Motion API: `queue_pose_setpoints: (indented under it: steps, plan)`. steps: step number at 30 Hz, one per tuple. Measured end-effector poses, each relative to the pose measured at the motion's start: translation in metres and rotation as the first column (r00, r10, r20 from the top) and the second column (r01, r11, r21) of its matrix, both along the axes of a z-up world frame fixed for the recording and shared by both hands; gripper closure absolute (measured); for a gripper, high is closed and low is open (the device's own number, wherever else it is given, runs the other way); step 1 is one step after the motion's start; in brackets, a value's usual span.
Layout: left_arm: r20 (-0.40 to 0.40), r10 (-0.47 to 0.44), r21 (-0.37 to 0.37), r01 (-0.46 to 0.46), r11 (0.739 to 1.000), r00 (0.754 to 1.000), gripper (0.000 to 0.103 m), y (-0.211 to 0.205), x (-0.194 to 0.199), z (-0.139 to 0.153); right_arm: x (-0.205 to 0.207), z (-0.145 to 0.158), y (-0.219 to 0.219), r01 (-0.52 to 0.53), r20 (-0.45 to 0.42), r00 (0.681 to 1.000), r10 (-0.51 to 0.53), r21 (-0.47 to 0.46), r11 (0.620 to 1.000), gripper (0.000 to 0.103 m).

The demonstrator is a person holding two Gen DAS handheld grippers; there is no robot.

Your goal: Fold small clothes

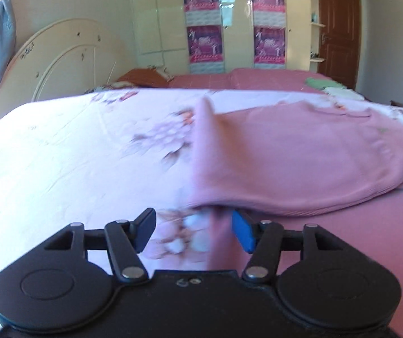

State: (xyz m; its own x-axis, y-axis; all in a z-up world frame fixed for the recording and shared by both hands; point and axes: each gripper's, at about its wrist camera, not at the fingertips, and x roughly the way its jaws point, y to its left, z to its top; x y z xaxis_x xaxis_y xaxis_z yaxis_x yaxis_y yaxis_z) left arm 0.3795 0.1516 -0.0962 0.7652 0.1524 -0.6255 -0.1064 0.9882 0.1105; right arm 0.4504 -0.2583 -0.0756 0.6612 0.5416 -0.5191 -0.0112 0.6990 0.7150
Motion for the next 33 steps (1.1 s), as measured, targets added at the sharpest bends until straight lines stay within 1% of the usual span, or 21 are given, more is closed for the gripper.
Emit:
queue_pose_setpoints:
  steps: [1,2,3,4,5,6,8,11,12,13,14,16,19,21,23,25,27,29,31,32,33]
  plan:
    - [-0.006,0.0,-0.004,0.0,1.0,1.0,0.046,0.004,0.004,-0.001,0.003,-0.001,0.007,-0.009,-0.003,1.0,0.009,-0.031,0.999,0.033]
    - [-0.007,-0.006,-0.014,0.006,1.0,1.0,0.046,0.006,0.007,-0.002,0.005,0.0,0.014,-0.014,0.007,1.0,0.015,-0.074,0.997,0.037]
    - [-0.002,-0.019,-0.022,0.019,1.0,1.0,0.049,0.007,0.01,-0.003,0.007,0.002,0.019,-0.02,0.014,1.0,0.022,-0.11,0.994,0.059]
    - [0.003,-0.028,-0.017,0.028,0.999,1.0,0.051,0.005,0.014,-0.003,0.01,0.003,0.024,-0.03,0.008,0.999,0.032,-0.144,0.989,0.09]
    - [0.008,-0.033,-0.013,0.033,0.999,0.999,0.052,0.004,0.017,-0.002,0.012,0.004,0.028,-0.039,-0.002,0.999,0.039,-0.179,0.983,0.097]
    - [0.011,-0.033,-0.015,0.033,0.999,0.999,0.054,0.003,0.021,-0.002,0.012,0.007,0.03,-0.042,0.009,0.999,0.045,-0.209,0.977,0.098]
    - [0.022,-0.033,-0.03,0.033,0.999,0.999,0.057,0.004,0.024,0.0,0.005,0.024,0.03,-0.023,0.092,0.994,0.05,-0.275,0.961,0.098]
    - [0.03,-0.05,-0.037,0.051,0.998,0.998,0.062,0.006,0.023,0.001,-0.01,0.052,0.018,0.056,0.212,0.977,0.01,-0.304,0.951,0.098]
    - [0.025,-0.056,-0.044,0.057,0.997,0.998,0.066,0.006,0.023,-0.001,-0.013,0.054,0.016,0.074,0.227,0.974,0.004,-0.331,0.941,0.098]
    - [0.023,-0.062,-0.047,0.063,0.997,0.998,0.069,0.006,0.023,-0.002,-0.011,0.051,0.017,0.062,0.208,0.978,0.015,-0.358,0.932,0.098]
    - [0.024,-0.069,-0.047,0.07,0.996,0.997,0.07,0.005,0.023,-0.003,-0.008,0.043,0.016,0.043,0.165,0.986,0.021,-0.375,0.926,0.098]
    - [0.037,-0.08,-0.043,0.081,0.996,0.996,0.07,0.004,0.022,-0.001,-0.005,0.026,0.015,0.016,0.098,0.995,0.021,-0.367,0.93,0.098]
    - [0.029,-0.096,-0.03,0.097,0.995,0.995,0.072,0.003,0.027,-0.001,-0.01,0.019,0.015,0.032,0.104,0.995,0.007,-0.368,0.929,0.098]
    - [0.004,-0.109,-0.042,0.109,0.993,0.994,0.079,0.004,0.03,-0.004,-0.009,0.016,0.015,0.041,0.098,0.995,-0.004,-0.374,0.927,0.098]
    - [-0.007,-0.121,-0.06,0.121,0.991,0.993,0.084,0.006,0.033,-0.005,-0.007,0.016,0.015,0.038,0.089,0.996,-0.004,-0.38,0.924,0.098]
    - [-0.008,-0.136,-0.07,0.135,0.988,0.991,0.09,0.006,0.033,-0.005,-0.01,0.024,0.013,0.054,0.122,0.993,-0.008,-0.378,0.924,0.098]
    - [-0.016,-0.14,-0.07,0.138,0.988,0.99,0.09,0.005,0.034,-0.007,-0.014,0.036,0.009,0.076,0.158,0.987,-0.019,-0.361,0.929,0.098]
    - [-0.026,-0.14,-0.068,0.138,0.988,0.99,0.09,0.004,0.036,-0.01,-0.018,0.038,0.01,0.084,0.178,0.984,-0.016,-0.378,0.922,0.098]
    - [-0.041,-0.153,-0.067,0.15,0.986,0.987,0.09,0.003,0.036,-0.009,-0.011,0.023,0.011,0.059,0.115,0.993,-0.012,-0.41,0.91,0.098]
    - [-0.054,-0.172,-0.062,0.168,0.984,0.984,0.088,0.003,0.036,-0.008,-0.007,0.013,0.011,0.046,0.075,0.997,-0.016,-0.418,0.907,0.098]
    - [-0.064,-0.193,-0.047,0.191,0.981,0.979,0.077,0.003,0.035,-0.006,-0.004,0.004,0.009,0.03,0.04,0.999,-0.015,-0.408,0.912,0.098]
